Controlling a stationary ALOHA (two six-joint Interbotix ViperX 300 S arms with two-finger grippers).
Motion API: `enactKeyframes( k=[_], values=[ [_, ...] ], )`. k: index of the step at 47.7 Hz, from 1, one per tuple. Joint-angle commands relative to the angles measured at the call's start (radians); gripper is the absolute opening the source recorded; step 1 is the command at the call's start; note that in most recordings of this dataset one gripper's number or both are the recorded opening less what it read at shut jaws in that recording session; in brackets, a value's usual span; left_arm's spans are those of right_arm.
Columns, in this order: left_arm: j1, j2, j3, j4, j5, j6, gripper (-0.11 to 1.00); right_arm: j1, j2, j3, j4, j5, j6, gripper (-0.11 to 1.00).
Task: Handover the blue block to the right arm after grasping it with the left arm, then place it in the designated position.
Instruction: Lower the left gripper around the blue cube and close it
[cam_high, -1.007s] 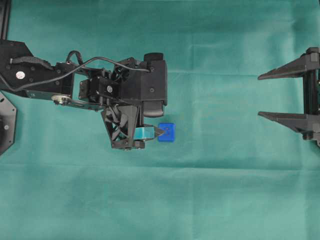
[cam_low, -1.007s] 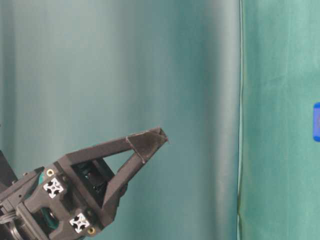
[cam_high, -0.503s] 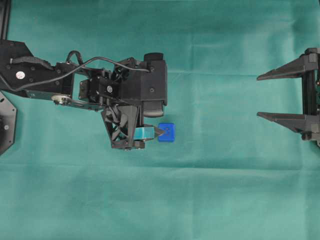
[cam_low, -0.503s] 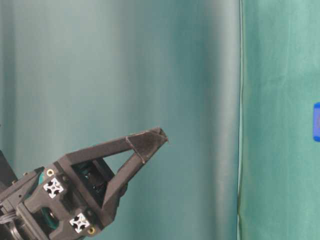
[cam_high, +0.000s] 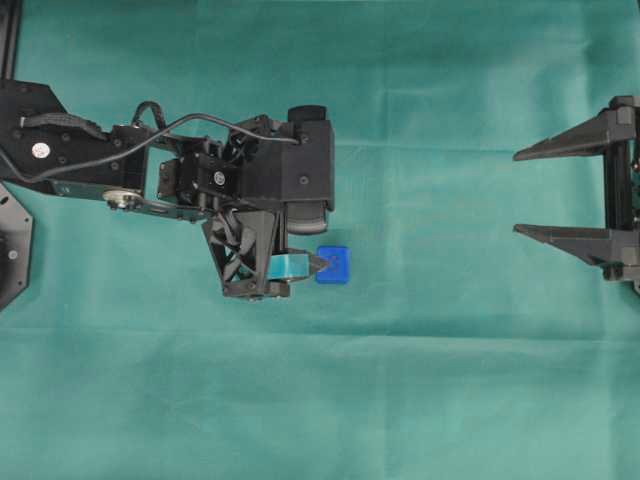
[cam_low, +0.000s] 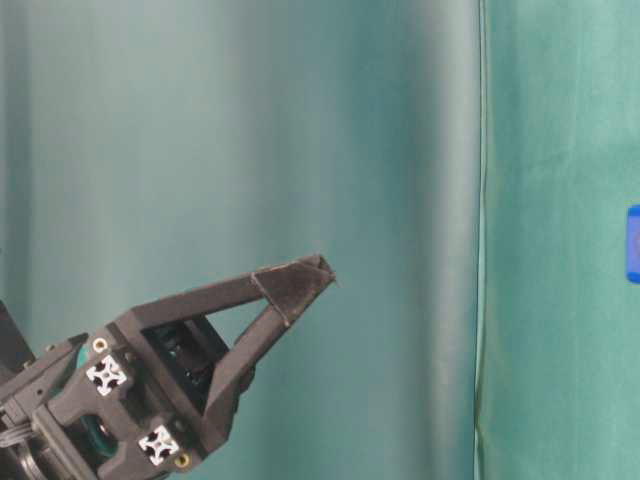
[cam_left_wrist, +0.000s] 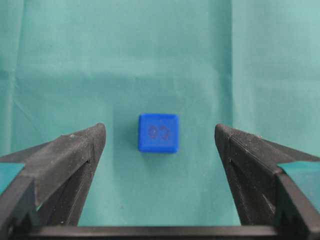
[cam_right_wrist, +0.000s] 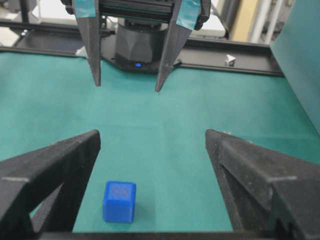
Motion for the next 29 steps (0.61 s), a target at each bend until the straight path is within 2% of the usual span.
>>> enactKeyframes(
  k=[1,15,29],
  values=[
    [-0.002,-0.014,-0.023,0.003,-0.009,0.000,1.00,-0.003,0.006,-0.028,0.000,-0.003,-0.002,0.93],
    [-0.002,-0.012,-0.017,0.002,-0.018,-0.002,1.00,-0.003,0.006,-0.028,-0.002,-0.005,-0.002,0.93],
    [-0.003,-0.002,0.035,0.002,-0.098,-0.002,1.00,-0.003,0.014,-0.026,-0.002,-0.003,-0.002,0.93]
  ],
)
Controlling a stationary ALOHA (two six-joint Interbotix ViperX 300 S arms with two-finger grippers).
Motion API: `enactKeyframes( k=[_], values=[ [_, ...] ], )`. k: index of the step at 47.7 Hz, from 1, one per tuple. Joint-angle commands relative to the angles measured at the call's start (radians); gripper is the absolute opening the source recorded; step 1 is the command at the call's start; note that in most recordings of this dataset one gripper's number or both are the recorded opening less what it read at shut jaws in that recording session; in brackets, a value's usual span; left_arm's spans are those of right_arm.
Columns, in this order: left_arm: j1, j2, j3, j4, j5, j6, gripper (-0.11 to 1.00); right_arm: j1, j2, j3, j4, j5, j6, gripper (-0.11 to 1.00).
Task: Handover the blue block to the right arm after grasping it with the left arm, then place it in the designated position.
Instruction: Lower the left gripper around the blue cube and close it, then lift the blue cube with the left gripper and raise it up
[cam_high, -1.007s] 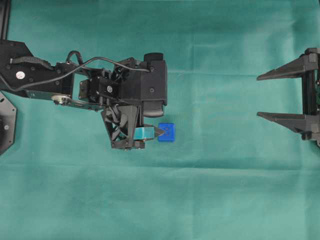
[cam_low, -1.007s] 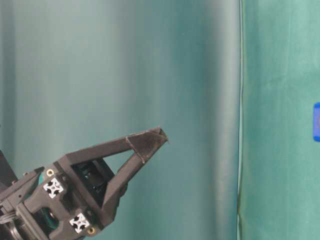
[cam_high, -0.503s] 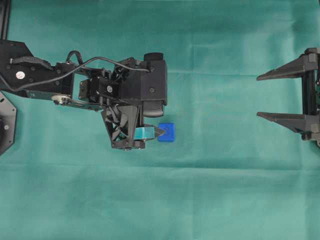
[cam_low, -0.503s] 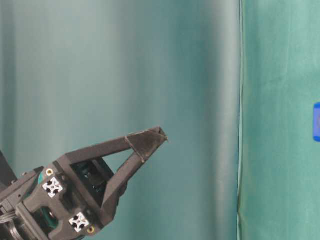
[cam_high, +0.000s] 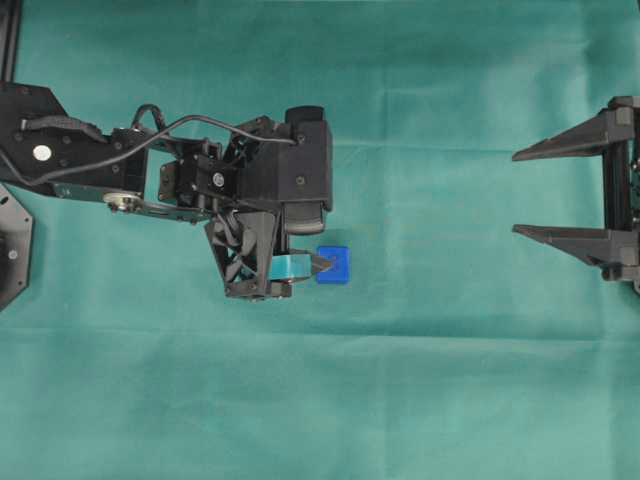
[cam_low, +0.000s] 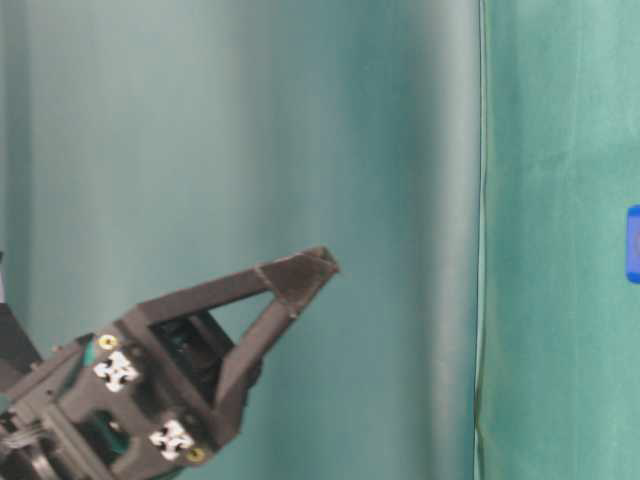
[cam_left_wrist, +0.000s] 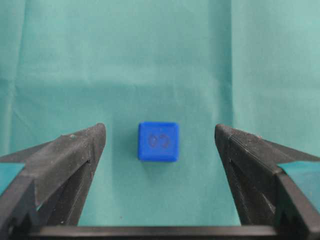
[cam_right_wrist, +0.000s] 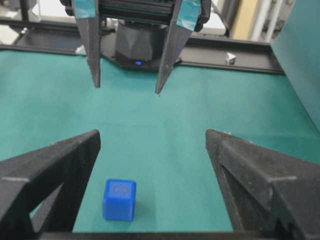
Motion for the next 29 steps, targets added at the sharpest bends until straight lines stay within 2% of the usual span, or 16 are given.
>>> enactKeyframes(
  k=[1,29],
  values=[
    [-0.003,0.000,0.006,0.002,-0.037,-0.002,1.00,-0.002,0.008,-0.025,-0.002,-0.005,-0.002,0.93],
    [-0.003,0.175,0.087,0.000,-0.216,-0.006,1.00,-0.002,0.020,-0.023,-0.002,-0.005,-0.002,0.93]
  ],
)
